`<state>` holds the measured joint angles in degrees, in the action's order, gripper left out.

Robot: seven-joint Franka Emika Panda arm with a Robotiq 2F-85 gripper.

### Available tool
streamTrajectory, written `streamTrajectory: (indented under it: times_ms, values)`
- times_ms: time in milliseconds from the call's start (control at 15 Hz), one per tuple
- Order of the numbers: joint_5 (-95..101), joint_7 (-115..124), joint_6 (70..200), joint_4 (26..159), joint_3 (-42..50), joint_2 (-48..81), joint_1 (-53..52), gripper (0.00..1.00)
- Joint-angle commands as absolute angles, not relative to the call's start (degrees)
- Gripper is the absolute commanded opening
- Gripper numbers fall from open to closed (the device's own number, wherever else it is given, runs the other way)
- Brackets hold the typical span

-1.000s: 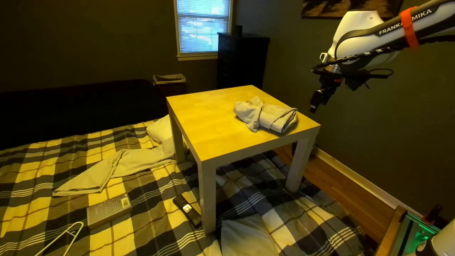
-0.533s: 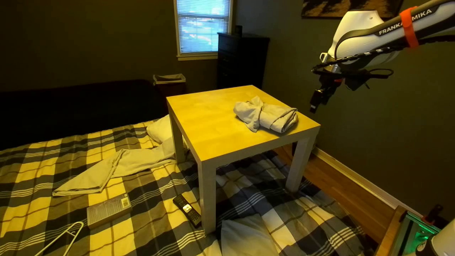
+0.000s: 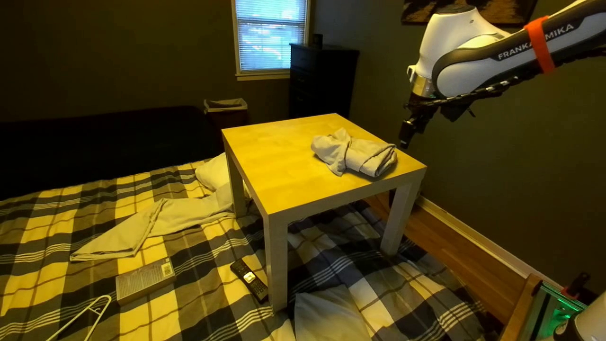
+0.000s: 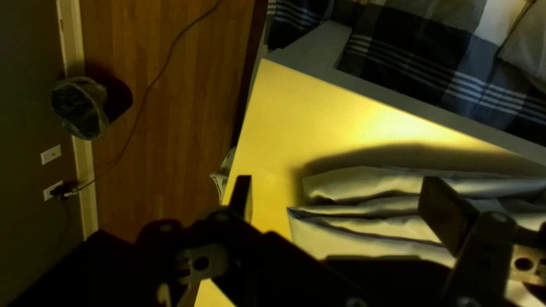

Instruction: Take the cloth off of the table

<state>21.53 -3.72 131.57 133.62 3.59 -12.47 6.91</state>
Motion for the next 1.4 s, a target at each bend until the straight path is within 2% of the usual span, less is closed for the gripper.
streamTrajectory:
  times_ms: [0, 333, 933, 1333]
  values:
    - [24.61, 3.64, 126.31, 129.95, -0.47, -10.34, 5.35, 1.0]
    - [22.06, 9.81, 118.52, 125.07, -4.14, -7.52, 1.8, 1.0]
    - [22.47, 8.94, 120.91, 125.56, -4.02, -7.77, 0.38, 1.0]
    - [22.56, 15.8, 121.28, 121.26, -5.91, -3.56, -1.47, 1.0]
